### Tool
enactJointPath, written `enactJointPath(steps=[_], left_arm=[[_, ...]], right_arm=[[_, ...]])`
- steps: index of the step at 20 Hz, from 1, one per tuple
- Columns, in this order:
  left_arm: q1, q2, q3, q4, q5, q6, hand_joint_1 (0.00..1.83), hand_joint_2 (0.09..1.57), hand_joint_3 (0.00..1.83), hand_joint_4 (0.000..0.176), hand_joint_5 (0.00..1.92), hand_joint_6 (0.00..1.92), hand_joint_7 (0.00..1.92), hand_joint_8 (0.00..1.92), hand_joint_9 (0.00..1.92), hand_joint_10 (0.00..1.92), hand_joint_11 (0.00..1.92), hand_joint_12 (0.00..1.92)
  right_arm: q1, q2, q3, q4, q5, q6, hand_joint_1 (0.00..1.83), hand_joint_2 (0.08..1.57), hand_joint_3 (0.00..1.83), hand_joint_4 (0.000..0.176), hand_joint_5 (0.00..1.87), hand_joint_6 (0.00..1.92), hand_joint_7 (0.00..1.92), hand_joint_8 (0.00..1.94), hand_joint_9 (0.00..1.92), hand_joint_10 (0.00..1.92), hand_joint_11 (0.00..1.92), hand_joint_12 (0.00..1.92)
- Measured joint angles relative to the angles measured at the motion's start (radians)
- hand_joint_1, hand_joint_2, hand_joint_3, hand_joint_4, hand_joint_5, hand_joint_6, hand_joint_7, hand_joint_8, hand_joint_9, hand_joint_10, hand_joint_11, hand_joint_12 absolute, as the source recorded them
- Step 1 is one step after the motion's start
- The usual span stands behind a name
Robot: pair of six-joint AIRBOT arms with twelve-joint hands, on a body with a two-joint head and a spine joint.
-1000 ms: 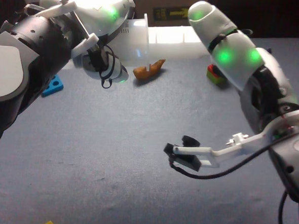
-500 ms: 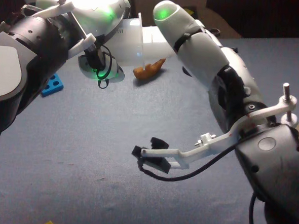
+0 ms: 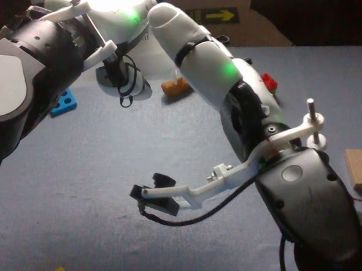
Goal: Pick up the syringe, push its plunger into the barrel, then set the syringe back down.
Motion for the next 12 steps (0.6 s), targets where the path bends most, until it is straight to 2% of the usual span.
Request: enactJointPath(steps=[6,8,12], left_arm=[[0.000,0.000,-0.002,-0.001,0.005,0.003,1.36,1.20,0.00,0.000,0.84,1.00,0.76,1.34,0.76,1.56,0.70,1.59],[0.000,0.000,-0.002,-0.001,0.006,0.003,1.36,1.19,0.00,0.000,0.82,1.04,0.79,1.29,0.81,1.50,0.79,1.46],[-0.003,0.000,-0.014,0.011,0.010,-0.022,1.36,1.19,0.00,0.000,0.83,1.01,0.80,1.29,0.80,1.51,0.77,1.48]], right_arm=[[0.001,-0.007,0.002,-0.001,0.001,0.000,0.17,0.89,0.00,0.000,0.12,0.00,0.13,0.00,0.13,0.00,0.00,0.59],[0.001,-0.002,0.001,-0.005,0.002,-0.005,0.17,0.88,0.00,0.000,0.13,0.00,0.13,0.00,0.13,0.00,0.00,0.61],[-0.002,0.080,-0.048,-0.043,-0.031,-0.030,0.21,0.88,0.00,0.000,0.13,0.00,0.14,0.00,0.13,0.00,0.00,0.60]])
